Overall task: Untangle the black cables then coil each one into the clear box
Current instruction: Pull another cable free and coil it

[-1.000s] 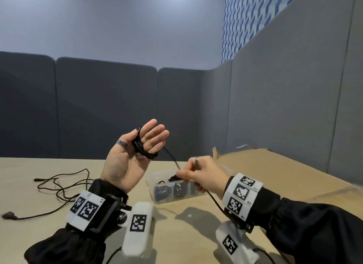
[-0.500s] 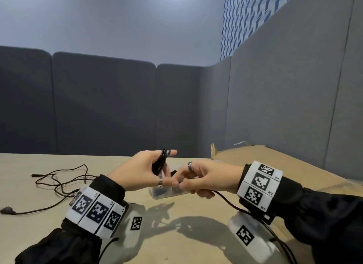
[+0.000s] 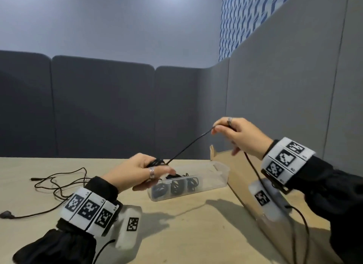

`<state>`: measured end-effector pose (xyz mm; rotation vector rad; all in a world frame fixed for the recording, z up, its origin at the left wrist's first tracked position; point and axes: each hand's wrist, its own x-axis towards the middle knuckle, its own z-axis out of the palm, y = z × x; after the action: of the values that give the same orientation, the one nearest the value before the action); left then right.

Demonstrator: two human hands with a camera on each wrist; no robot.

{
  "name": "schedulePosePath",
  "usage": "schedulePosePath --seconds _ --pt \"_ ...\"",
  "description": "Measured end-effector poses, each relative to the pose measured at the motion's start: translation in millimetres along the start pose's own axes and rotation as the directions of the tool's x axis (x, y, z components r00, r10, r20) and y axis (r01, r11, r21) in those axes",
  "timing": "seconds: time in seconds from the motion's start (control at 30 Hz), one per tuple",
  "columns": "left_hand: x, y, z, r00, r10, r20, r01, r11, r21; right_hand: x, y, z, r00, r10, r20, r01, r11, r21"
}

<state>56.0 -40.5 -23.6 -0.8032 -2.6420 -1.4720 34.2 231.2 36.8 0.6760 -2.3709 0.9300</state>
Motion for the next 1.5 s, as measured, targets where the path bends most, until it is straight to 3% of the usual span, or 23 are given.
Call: schedulePosePath --seconds 0.07,0.13,0.2,0.27,0.33,0.43,0.53,0.63,0.73,0.83,0.93,1.0,1.07,1.13,1.17,1.23,1.3,1.33,1.4,1.5 --pt "-4.4 9.7 6.8 0.978 0.071 0.198 -0.052 0.994 -0.098 12.4 -4.8 7.1 0.997 -0.028 -0.075 0.026 0.999 -0.021" --pt "-6.9 13.4 6.9 0.955 0.194 0.225 -0.136 0.959 -0.250 20.3 -5.0 24.5 0.999 0.024 -0.031 -0.024 1.000 0.009" --pt "-9.0 13.4 -0.2 0.968 0.242 0.058 -0.188 0.865 -0.466 22.3 -1.8 39.8 0.987 0.127 0.103 -0.144 0.973 0.178" --pt "-10.7 12.8 -11.1 0.963 0.211 -0.166 -0.268 0.706 -0.655 19.9 4.8 44.5 0.969 0.151 0.195 -0.212 0.915 0.343" --pt "-9.9 11.6 -19.9 0.942 0.122 -0.313 -0.324 0.571 -0.754 13.3 9.5 42.2 0.974 0.133 0.181 -0.199 0.883 0.425" --pt "-6.2 4.7 -28.4 0.906 -0.005 -0.423 -0.369 0.477 -0.797 1.9 12.1 37.5 0.989 0.108 0.099 -0.144 0.851 0.505" --pt "-4.0 0.3 -32.3 0.874 -0.077 -0.481 -0.402 0.442 -0.802 -8.6 10.0 32.9 0.992 0.057 0.112 -0.099 0.904 0.416" --pt "-2.8 -0.6 -29.4 0.859 -0.085 -0.505 -0.413 0.468 -0.781 -14.3 10.6 34.8 0.996 0.018 0.088 -0.031 0.988 0.150" --pt "-4.9 3.9 -22.3 0.871 -0.036 -0.490 -0.411 0.493 -0.767 -11.7 16.9 39.4 0.999 -0.027 0.039 0.030 0.996 -0.087" --pt "-7.9 12.3 -14.8 0.884 0.031 -0.466 -0.427 0.456 -0.781 -13.2 16.1 46.6 0.979 -0.089 0.183 0.119 0.980 -0.159" --pt "-2.3 13.7 -13.8 0.862 0.095 -0.497 -0.495 0.367 -0.788 -29.4 1.6 65.0 0.882 -0.149 0.447 0.142 0.989 0.050" --pt "3.0 12.4 -13.2 0.854 0.100 -0.511 -0.505 0.398 -0.766 -43.7 -13.9 78.8 0.758 -0.183 0.626 -0.010 0.956 0.292" --pt "8.2 10.6 -7.8 0.857 0.089 -0.508 -0.476 0.513 -0.714 -54.0 -30.3 88.5 0.640 -0.267 0.721 -0.187 0.855 0.483" --pt "11.5 6.6 1.1 0.886 0.110 -0.450 -0.403 0.662 -0.632 -55.4 -44.1 90.7 0.585 -0.342 0.736 -0.295 0.755 0.586" --pt "13.1 3.8 6.3 0.910 0.111 -0.400 -0.343 0.741 -0.577 -53.6 -50.9 88.0 0.594 -0.361 0.719 -0.334 0.703 0.628" --pt "12.6 0.6 12.2 0.954 0.068 -0.292 -0.198 0.874 -0.443 -45.2 -58.4 78.9 0.685 -0.313 0.657 -0.382 0.614 0.691" --pt "9.6 -2.3 9.8 0.980 0.060 -0.192 -0.123 0.934 -0.336 -34.6 -55.2 66.8 0.762 -0.215 0.611 -0.413 0.566 0.714" --pt "7.5 -3.1 6.0 0.984 0.091 -0.156 -0.131 0.953 -0.273 -29.8 -49.6 61.3 0.777 -0.187 0.601 -0.400 0.591 0.701" --pt "2.7 -2.2 -1.6 0.982 0.125 -0.139 -0.138 0.987 -0.086 -22.4 -33.9 52.5 0.773 -0.150 0.617 -0.325 0.741 0.588" --pt "2.9 -8.3 -8.8 0.937 0.175 -0.303 -0.098 0.963 0.252 -17.2 -15.3 43.1 0.763 -0.042 0.645 -0.152 0.958 0.242"
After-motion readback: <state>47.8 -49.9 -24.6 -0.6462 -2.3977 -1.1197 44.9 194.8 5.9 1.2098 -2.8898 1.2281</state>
